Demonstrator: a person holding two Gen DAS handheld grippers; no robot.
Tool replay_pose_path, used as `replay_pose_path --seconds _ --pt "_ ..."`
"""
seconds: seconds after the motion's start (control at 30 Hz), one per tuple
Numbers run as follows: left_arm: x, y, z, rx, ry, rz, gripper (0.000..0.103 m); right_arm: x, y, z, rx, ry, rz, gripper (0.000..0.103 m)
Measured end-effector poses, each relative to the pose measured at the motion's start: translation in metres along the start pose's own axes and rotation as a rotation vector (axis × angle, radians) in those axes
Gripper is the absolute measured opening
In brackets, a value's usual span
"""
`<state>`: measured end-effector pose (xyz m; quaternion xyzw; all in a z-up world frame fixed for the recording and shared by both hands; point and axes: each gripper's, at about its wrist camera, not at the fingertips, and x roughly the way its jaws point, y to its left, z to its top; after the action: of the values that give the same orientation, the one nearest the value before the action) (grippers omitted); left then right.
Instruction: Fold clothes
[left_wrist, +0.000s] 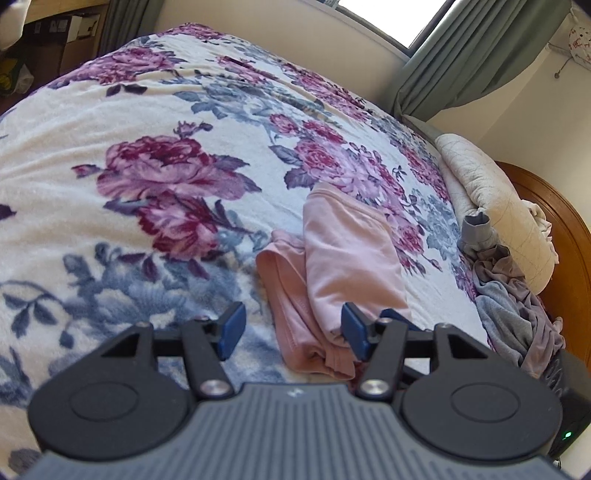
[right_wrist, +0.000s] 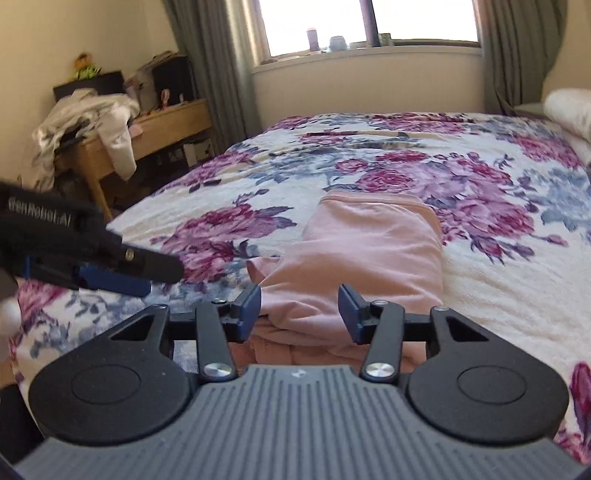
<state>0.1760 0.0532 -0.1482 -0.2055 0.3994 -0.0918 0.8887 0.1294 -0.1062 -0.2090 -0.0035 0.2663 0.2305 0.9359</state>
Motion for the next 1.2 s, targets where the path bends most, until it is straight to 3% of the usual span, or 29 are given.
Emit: replay_pose_path --seconds 0.03,0.07,0.1,0.23,0.33,0.4,0.47,0.53,0.6,0.63,0.67,0.83,0.9,1.0,1.1,1.17,1.2 --pt "0.0 0.002 0.0 -0.007 0.002 0.002 0.055 0.008 0.006 -0.001 -0.03 0.011 -0.006 0.042" --pt "0.0 0.004 0.0 -0.016 0.005 0.003 0.055 0.014 0.009 -0.003 -0.047 0.022 -0.013 0.029" --pt "0.001 0.006 0.001 -0.026 0.008 0.0 0.055 0.014 0.007 -0.003 -0.024 0.014 -0.011 0.01" --pt "0.003 0.019 0.005 -0.089 0.021 -0.034 0.057 -0.007 -0.014 -0.002 0.14 -0.06 0.014 0.009" --pt "0.013 0.013 0.013 -0.081 0.033 -0.004 0.059 -0.034 -0.039 -0.002 0.279 -0.127 0.045 0.009" --pt "0.026 0.007 0.02 -0.105 0.041 -0.037 0.063 -0.044 -0.051 -0.002 0.325 -0.149 0.061 0.009" --pt "0.043 0.005 0.024 -0.152 0.066 -0.068 0.081 -0.051 -0.061 -0.001 0.363 -0.16 0.076 0.01" --pt "0.071 0.004 0.03 -0.194 0.12 -0.065 0.082 -0.052 -0.065 -0.001 0.377 -0.156 0.092 0.01" --pt "0.1 0.004 0.032 -0.215 0.176 -0.031 0.065 -0.049 -0.063 -0.001 0.369 -0.138 0.098 0.01" --pt "0.108 0.005 0.034 -0.208 0.187 0.001 0.037 -0.046 -0.06 -0.001 0.356 -0.121 0.103 0.011" --pt "0.113 0.007 0.035 -0.197 0.187 0.031 0.028 -0.043 -0.056 -0.002 0.339 -0.097 0.103 0.011" --pt "0.094 0.04 0.05 -0.222 0.105 0.148 0.033 -0.024 -0.035 -0.006 0.206 0.072 0.102 0.016" --pt "0.075 0.042 0.052 -0.197 0.088 0.159 0.038 -0.028 -0.028 -0.004 0.152 0.071 0.096 0.022" --pt "0.044 0.028 0.046 -0.139 0.065 0.033 0.041 -0.04 -0.032 0.002 0.189 0.027 0.135 0.032" --pt "0.039 0.004 0.04 -0.102 0.052 -0.164 0.046 -0.041 -0.037 0.004 0.215 0.019 0.139 0.035" --pt "0.054 -0.01 0.04 -0.101 0.055 -0.217 0.046 -0.037 -0.038 0.001 0.223 0.041 0.125 0.035" --pt "0.066 -0.011 0.04 -0.126 0.08 -0.204 0.046 -0.036 -0.037 -0.001 0.226 0.051 0.117 0.035"
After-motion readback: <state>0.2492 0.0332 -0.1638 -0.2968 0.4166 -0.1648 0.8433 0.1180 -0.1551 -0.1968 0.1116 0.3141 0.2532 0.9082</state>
